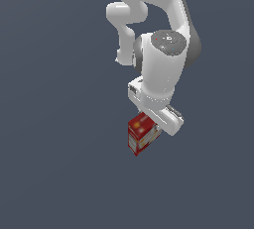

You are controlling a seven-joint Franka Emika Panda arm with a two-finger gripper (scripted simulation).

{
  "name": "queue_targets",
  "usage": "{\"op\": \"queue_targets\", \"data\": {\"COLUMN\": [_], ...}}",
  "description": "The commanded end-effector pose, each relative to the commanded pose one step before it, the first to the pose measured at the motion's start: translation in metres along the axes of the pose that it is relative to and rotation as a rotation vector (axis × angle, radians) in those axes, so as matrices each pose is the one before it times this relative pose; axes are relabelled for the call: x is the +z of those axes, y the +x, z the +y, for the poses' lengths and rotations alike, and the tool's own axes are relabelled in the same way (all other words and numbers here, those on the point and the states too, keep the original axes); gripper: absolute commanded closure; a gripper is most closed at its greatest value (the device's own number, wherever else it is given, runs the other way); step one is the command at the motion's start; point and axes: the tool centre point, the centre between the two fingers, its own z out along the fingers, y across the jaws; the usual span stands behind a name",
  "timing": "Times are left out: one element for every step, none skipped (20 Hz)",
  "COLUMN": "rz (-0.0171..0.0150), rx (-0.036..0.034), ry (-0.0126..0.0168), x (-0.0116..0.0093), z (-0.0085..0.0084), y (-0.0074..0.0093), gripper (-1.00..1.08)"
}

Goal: Pick up the object and move it to a goal position.

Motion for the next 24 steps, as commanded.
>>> {"op": "queue_targets", "data": {"rz": [0.00265, 0.00068, 0.00073, 0.00077, 0.00081, 0.00085, 0.00089, 0.00092, 0.00093, 0.00092, 0.00091, 0.00089, 0.00088, 0.00087, 0.00086, 0.00085, 0.00084, 0.00083, 0.00082, 0.00081, 0.0008, 0.00079, 0.00078, 0.00078], "rx": [-0.02285, -0.01109, -0.01183, -0.01254, -0.01327, -0.01394, -0.01462, -0.01527, -0.01558, -0.01546, -0.01534, -0.01524, -0.01514, -0.01504, -0.01497, -0.01488, -0.01482, -0.01478, -0.01473, -0.01469, -0.01466, -0.01464, -0.01463, -0.01463], "ry": [0.0082, 0.00321, 0.00342, 0.00363, 0.00385, 0.00405, 0.00425, 0.00444, 0.00454, 0.00451, 0.00448, 0.00446, 0.00444, 0.00442, 0.00441, 0.00439, 0.00438, 0.00437, 0.00437, 0.00436, 0.00436, 0.00436, 0.00437, 0.00437], "x": [-0.0057, -0.00223, -0.00238, -0.00252, -0.00267, -0.00281, -0.00295, -0.00308, -0.00314, -0.00312, -0.0031, -0.00308, -0.00306, -0.00304, -0.00303, -0.00301, -0.003, -0.00299, -0.00298, -0.00298, -0.00297, -0.00297, -0.00296, -0.00296], "z": [0.00588, 0.00284, 0.00303, 0.00321, 0.00338, 0.00356, 0.00373, 0.0039, 0.00397, 0.00395, 0.00392, 0.00388, 0.00386, 0.00384, 0.00381, 0.0038, 0.00378, 0.00376, 0.00374, 0.00374, 0.00373, 0.00372, 0.00372, 0.00371], "y": [0.00489, 0.00206, 0.0022, 0.00234, 0.00247, 0.00261, 0.00274, 0.00287, 0.00293, 0.00292, 0.0029, 0.00288, 0.00287, 0.00286, 0.00284, 0.00284, 0.00283, 0.00282, 0.00282, 0.00282, 0.00282, 0.00282, 0.00282, 0.00282], "gripper": [1.08, 1.08, 1.08, 1.08, 1.08, 1.08, 1.08, 1.08, 1.08, 1.08, 1.08, 1.08, 1.08, 1.08, 1.08, 1.08, 1.08, 1.08, 1.08, 1.08, 1.08, 1.08, 1.08, 1.08]}}
